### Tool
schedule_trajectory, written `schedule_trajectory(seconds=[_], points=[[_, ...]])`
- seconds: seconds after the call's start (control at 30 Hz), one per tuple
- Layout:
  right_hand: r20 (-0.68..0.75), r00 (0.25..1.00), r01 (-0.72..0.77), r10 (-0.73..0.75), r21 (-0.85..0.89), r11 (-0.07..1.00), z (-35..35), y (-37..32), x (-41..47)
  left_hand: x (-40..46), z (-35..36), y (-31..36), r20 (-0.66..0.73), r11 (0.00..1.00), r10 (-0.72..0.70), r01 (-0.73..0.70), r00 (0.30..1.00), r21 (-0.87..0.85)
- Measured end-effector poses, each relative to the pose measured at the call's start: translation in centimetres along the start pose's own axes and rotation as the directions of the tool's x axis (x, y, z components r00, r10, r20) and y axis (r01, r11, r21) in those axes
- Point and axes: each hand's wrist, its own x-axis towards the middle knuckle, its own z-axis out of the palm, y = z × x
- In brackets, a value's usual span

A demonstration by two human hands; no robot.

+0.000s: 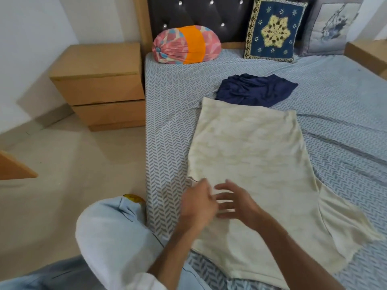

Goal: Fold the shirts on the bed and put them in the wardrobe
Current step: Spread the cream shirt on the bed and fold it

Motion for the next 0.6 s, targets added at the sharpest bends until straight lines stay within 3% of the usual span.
schedule_trajectory(seconds=[0.1, 0.17, 0.23, 0.33, 0.43, 0.53, 0.6], points=[[0.003, 0.994, -0.107, 0.108, 0.137, 0.985, -5.6, -0.9, -0.1, -1.8, 4.5, 4.8, 0.245, 0.972, 0.234, -0.231, 0.941, -0.04], [0.017, 0.993, -0.121, 0.12, 0.142, 0.982, -7.6, -0.2, -0.1, -3.4, 6.7, 5.9, 0.397, 0.961, 0.273, -0.266, 0.876, -0.074], [-0.001, 0.998, -0.065, 0.065, 0.015, 0.998, -8.4, 0.5, 0.1, -4.6, 7.8, 5.4, 0.51, 0.96, 0.267, -0.272, 0.817, -0.067], [-0.127, 0.992, -0.022, -0.014, -0.282, 0.959, -7.5, 0.9, 0.4, -4.7, 7.4, 2.9, 0.401, 0.921, 0.281, -0.363, 0.872, 0.143], [-0.229, 0.972, -0.062, -0.053, -0.469, 0.881, -6.0, 1.1, 1.2, -4.7, 6.2, 0.1, 0.221, 0.889, 0.175, -0.25, 0.959, 0.383], [-0.301, 0.946, -0.006, -0.118, -0.382, 0.924, -5.0, 0.9, 0.9, -5.3, 5.2, -1.6, 0.131, 0.888, 0.009, -0.068, 0.991, 0.455], [-0.34, 0.928, 0.06, -0.152, -0.266, 0.962, -5.1, 0.8, 0.4, -5.8, 5.3, -2.3, 0.182, 0.886, -0.048, -0.042, 0.982, 0.462]])
